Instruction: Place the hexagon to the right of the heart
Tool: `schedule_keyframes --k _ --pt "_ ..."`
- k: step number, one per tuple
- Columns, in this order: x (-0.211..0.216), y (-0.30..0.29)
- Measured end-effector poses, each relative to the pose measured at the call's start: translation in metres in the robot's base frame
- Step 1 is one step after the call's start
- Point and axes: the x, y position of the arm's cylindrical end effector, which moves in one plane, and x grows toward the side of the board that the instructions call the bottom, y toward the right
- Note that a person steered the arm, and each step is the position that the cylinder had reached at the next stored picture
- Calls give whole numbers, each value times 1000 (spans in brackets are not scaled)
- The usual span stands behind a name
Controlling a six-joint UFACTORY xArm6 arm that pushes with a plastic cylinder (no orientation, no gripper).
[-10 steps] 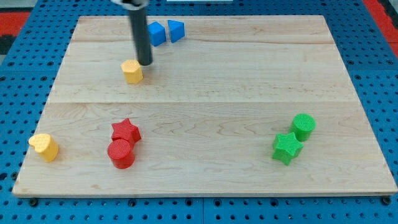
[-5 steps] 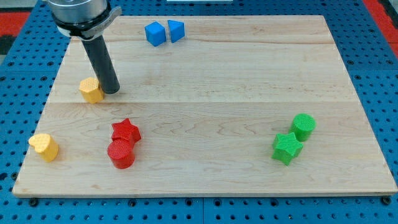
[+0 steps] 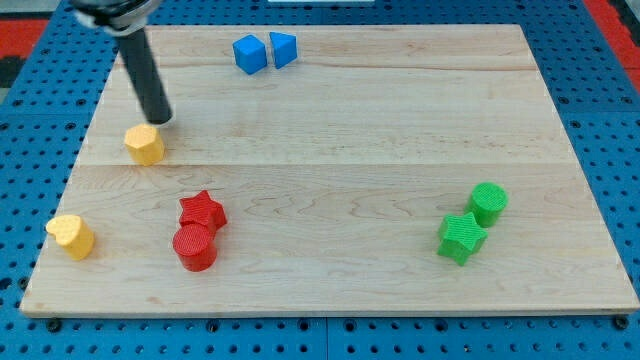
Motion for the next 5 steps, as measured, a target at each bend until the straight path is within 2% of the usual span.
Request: schedule_keyframes --k 2,5 --pt "79 -11" --pt "64 9"
